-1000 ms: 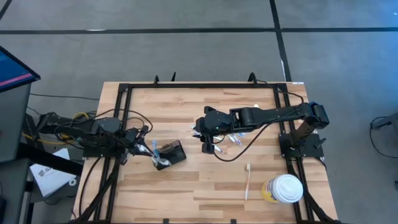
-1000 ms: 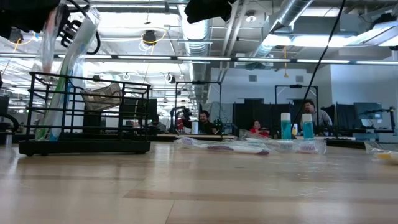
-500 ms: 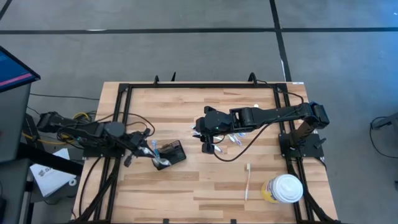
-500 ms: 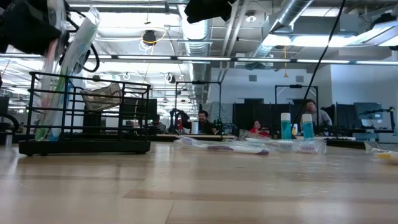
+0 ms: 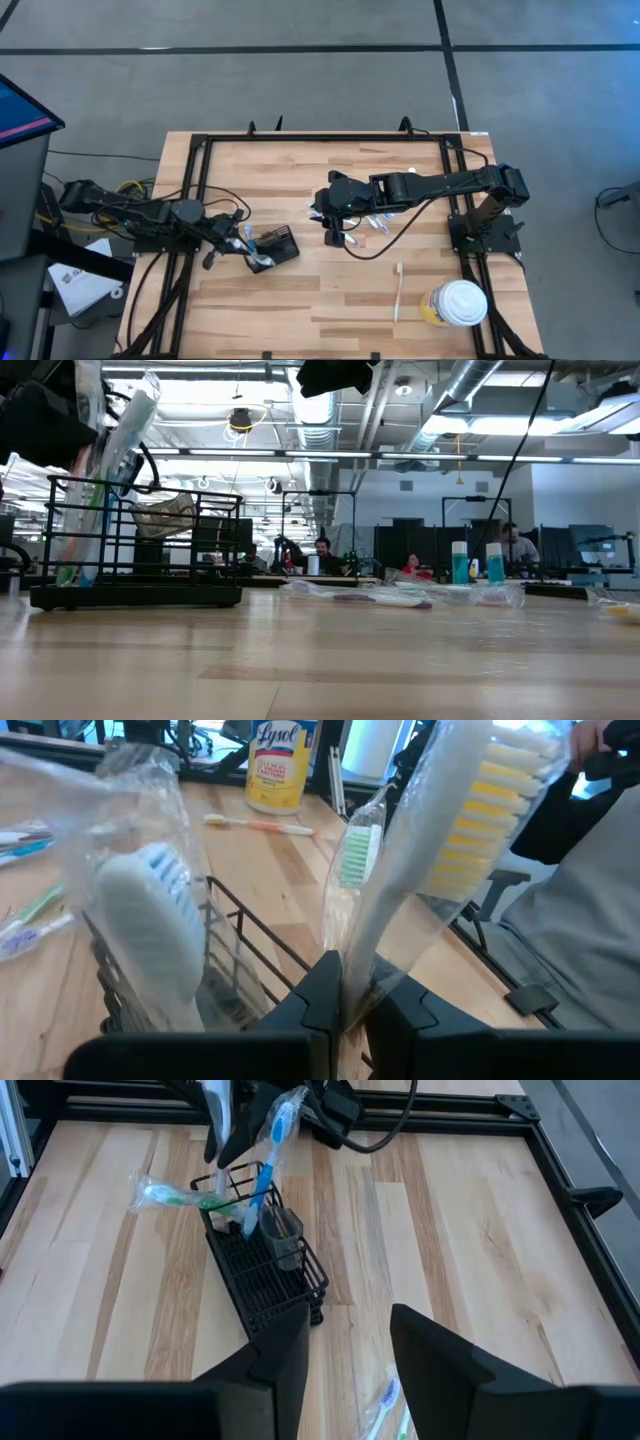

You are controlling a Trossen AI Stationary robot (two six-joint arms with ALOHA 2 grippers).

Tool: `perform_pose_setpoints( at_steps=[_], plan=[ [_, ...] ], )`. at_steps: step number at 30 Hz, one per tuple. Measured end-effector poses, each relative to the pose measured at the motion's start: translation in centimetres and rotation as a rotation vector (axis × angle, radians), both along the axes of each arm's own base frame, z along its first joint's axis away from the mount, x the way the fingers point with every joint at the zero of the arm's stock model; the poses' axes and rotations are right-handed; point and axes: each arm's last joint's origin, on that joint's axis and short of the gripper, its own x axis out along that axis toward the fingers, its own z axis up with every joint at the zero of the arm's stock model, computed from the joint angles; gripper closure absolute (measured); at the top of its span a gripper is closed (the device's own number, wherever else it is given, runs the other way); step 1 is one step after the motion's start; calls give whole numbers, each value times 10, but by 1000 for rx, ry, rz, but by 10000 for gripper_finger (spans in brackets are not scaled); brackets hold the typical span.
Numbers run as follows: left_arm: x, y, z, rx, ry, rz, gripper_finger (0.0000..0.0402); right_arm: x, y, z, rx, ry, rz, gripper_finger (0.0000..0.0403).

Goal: Pick & Place toothbrushing station
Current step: Put the left orange toothbrush into the bottom left section of the mesh organizer

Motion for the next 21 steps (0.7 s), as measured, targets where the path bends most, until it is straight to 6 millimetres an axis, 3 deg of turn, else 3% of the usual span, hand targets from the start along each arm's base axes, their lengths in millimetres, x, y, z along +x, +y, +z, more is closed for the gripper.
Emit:
perform_pose_setpoints(
  at_steps=[21],
  plan=[
    [13,-2,-12,11,97,1,360,0,0,0,0,1,0,274]
  ],
)
